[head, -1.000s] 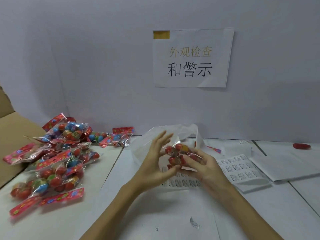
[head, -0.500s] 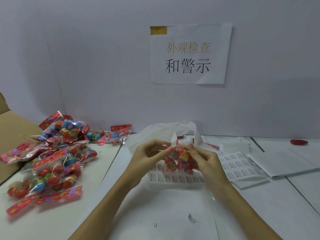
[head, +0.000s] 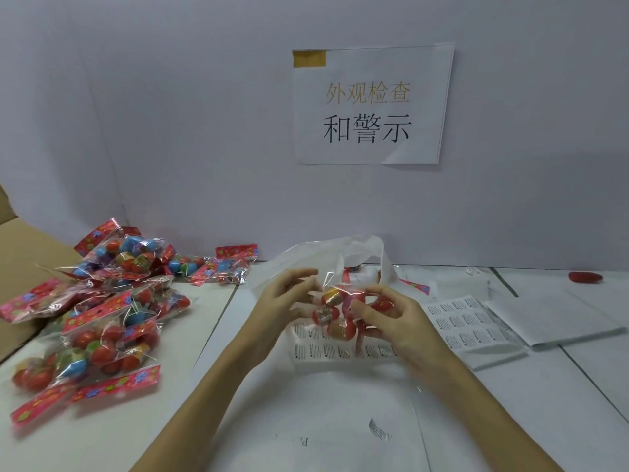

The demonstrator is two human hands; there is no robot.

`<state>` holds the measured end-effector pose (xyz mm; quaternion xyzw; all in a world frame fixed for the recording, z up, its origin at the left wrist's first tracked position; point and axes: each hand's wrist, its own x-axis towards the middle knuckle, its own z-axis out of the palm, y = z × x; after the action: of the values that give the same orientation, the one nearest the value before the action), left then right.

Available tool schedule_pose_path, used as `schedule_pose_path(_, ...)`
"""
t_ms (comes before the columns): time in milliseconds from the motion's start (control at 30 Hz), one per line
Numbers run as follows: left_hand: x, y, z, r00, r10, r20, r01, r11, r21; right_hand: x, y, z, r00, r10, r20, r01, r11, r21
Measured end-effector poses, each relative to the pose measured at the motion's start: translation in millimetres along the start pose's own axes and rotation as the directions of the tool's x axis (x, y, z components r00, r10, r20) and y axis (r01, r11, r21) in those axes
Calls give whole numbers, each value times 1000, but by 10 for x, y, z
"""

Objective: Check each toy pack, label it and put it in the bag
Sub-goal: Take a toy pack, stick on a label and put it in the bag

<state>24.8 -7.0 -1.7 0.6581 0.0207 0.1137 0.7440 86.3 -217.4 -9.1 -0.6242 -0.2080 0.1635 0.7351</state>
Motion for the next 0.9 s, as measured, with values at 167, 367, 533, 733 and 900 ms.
schedule_pose_path(167,-15,-27,42,1000,26,13,-28,991,134,2,14,-2,1000,-18,12,19,999,-51)
schedule_pose_path(367,-12,-8,13,991,103,-81,-95,990,99,42,119,-41,983,-171,-60,144,940,-309)
schedule_pose_path(533,-20,12,48,943,286,-169,-247,943,222,14,117,-129,942,-318,-109,211,812,-545)
schedule_pose_path(733,-40,16,95,963,267,-32,-264,961,83,26,123,-88,946,-323,-40,292,896,-334)
schedule_pose_path(900,2,-68,90,985,136,-109,-138,990,-17,7,58,-115,967,-249,56,255,950,-179)
